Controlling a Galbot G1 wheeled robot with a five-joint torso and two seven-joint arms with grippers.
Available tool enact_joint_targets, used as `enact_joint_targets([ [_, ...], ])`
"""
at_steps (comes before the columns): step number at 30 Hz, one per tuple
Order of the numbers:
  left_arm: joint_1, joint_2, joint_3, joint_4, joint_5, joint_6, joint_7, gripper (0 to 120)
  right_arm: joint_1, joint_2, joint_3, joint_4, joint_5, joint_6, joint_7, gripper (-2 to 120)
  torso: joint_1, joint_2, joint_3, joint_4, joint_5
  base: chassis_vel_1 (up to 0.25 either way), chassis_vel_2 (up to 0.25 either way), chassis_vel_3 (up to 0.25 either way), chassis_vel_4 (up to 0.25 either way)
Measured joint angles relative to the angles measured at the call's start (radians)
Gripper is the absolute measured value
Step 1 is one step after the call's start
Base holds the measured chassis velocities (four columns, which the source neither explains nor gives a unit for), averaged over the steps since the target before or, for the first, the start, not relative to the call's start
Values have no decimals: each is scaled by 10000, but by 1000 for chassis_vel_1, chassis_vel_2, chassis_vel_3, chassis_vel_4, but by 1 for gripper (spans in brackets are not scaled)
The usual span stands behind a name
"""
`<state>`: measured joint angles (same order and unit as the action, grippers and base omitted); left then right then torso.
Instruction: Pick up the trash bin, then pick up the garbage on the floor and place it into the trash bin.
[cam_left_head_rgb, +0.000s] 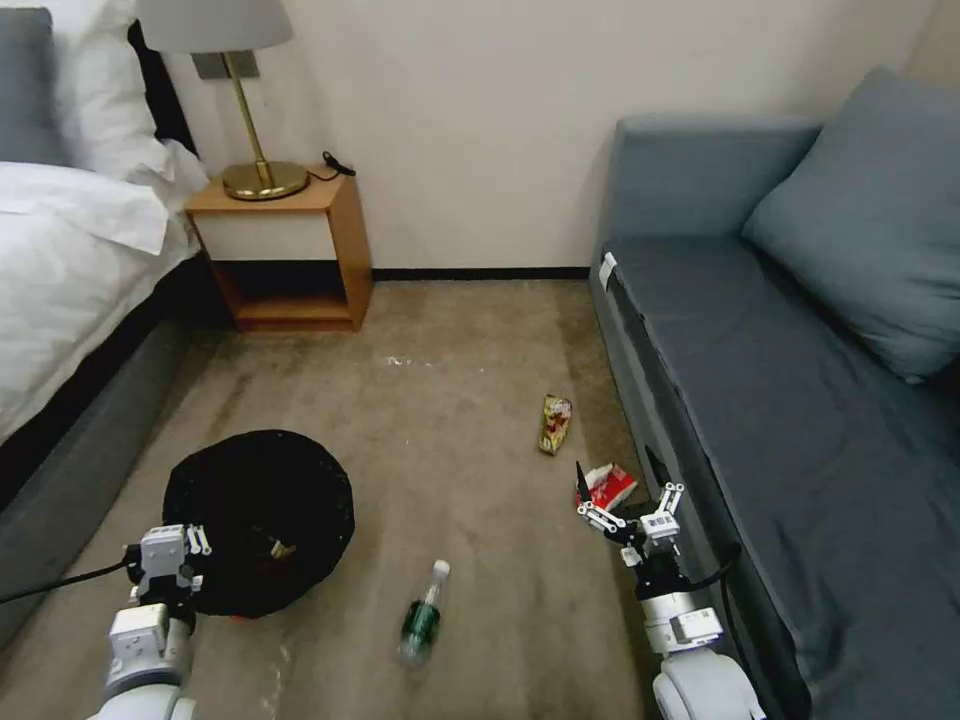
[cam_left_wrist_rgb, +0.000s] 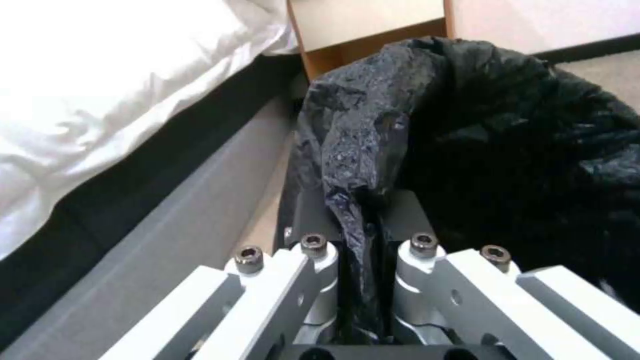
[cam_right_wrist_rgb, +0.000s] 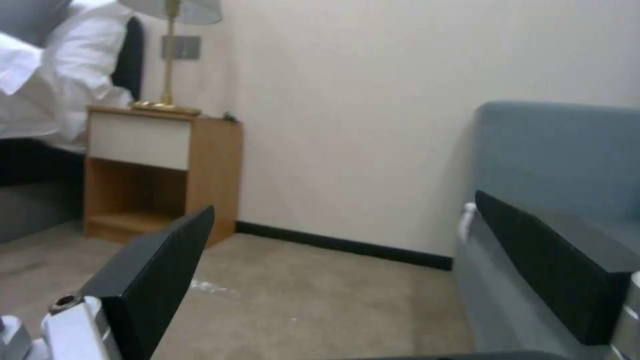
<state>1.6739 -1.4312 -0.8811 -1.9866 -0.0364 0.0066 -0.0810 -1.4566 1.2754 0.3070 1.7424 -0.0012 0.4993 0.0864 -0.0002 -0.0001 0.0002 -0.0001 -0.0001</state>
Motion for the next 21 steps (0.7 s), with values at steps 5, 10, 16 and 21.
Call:
enact_joint_targets([
  [5, 9, -47, 11, -6, 77, 1, -3, 7, 882, -1124, -937, -3, 772, -1511, -29, 100, 0, 0, -2, 0, 1, -10, 13, 0, -6],
  [10, 42, -73, -4, -27, 114, 1, -9, 7, 1911, -2564, -2503, 664, 2747, -4480, 384, 100, 0, 0, -2, 1, 1, 0, 0, 0, 0],
  [16, 19, -168, 9, -27, 182, 0, -17, 7, 3631, -3453, -4841, 1308, 6029, -7440, 2251, 100, 0, 0, -2, 2, -2, 0, 0, 0, 0],
  [21, 6, -297, 35, -28, 267, 0, -28, 7, 5647, -3037, -7259, 933, 8597, -9501, 4124, 100, 0, 0, -1, 2, -2, 0, 0, 0, 0],
])
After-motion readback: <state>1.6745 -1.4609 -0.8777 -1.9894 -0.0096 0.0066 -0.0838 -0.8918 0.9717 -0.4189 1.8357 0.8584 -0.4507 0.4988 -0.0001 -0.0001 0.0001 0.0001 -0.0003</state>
